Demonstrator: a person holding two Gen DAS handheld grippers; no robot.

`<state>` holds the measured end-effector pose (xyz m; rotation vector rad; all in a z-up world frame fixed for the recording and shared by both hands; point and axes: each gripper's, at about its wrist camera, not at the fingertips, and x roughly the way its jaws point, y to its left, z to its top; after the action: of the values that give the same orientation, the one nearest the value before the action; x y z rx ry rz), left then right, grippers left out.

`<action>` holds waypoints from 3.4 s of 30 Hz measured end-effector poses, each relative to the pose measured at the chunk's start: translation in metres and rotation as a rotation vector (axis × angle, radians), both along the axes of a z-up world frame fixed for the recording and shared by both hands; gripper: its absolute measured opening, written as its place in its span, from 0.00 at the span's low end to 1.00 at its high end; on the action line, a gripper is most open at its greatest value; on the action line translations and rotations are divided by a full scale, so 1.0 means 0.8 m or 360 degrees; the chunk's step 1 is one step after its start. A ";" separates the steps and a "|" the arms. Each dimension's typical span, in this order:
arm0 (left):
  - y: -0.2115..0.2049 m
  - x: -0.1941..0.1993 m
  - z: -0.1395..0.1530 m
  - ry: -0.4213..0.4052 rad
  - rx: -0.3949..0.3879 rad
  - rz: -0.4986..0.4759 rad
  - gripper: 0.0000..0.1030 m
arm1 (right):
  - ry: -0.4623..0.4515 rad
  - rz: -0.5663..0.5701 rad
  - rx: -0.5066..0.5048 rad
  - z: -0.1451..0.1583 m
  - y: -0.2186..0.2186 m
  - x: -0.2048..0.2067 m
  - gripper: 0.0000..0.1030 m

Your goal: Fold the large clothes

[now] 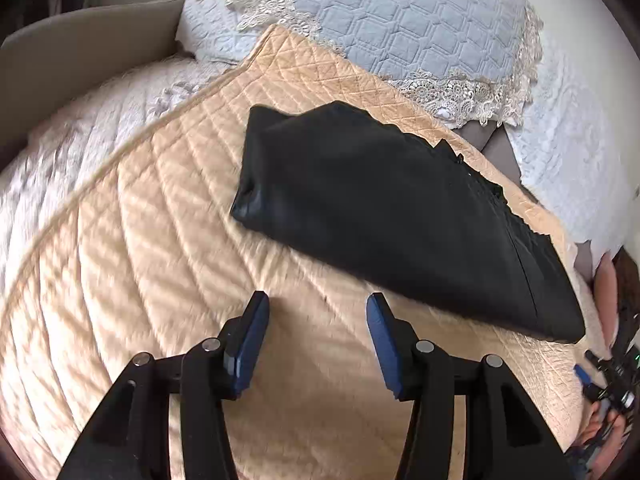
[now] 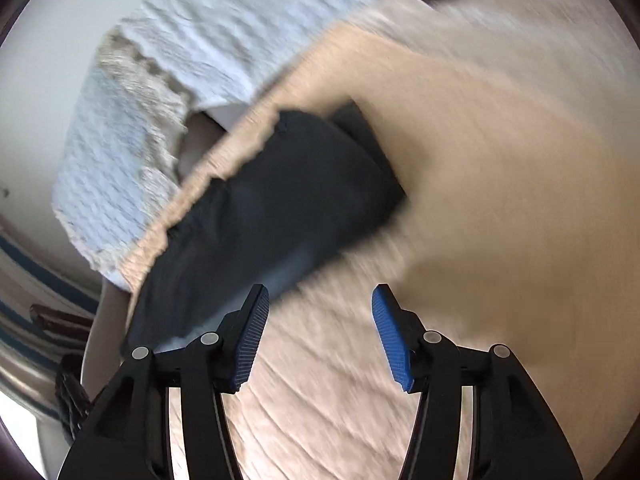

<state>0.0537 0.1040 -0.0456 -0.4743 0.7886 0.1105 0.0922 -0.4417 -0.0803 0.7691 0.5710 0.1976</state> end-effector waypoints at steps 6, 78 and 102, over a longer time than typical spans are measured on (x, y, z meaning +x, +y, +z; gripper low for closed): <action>0.008 0.010 0.004 -0.0011 -0.0061 0.0051 0.56 | 0.0010 -0.0046 -0.0004 0.007 -0.002 0.011 0.53; -0.049 -0.060 0.101 -0.0212 0.0237 -0.0226 0.35 | -0.0210 0.0257 -0.0342 0.088 0.008 -0.042 0.33; -0.036 0.094 0.013 0.0082 0.0207 -0.0189 0.38 | 0.0022 0.0157 -0.0164 0.031 -0.020 0.108 0.07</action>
<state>0.1288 0.0750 -0.0352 -0.3019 0.8529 0.0633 0.1784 -0.4578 -0.0552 0.6436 0.6281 0.2519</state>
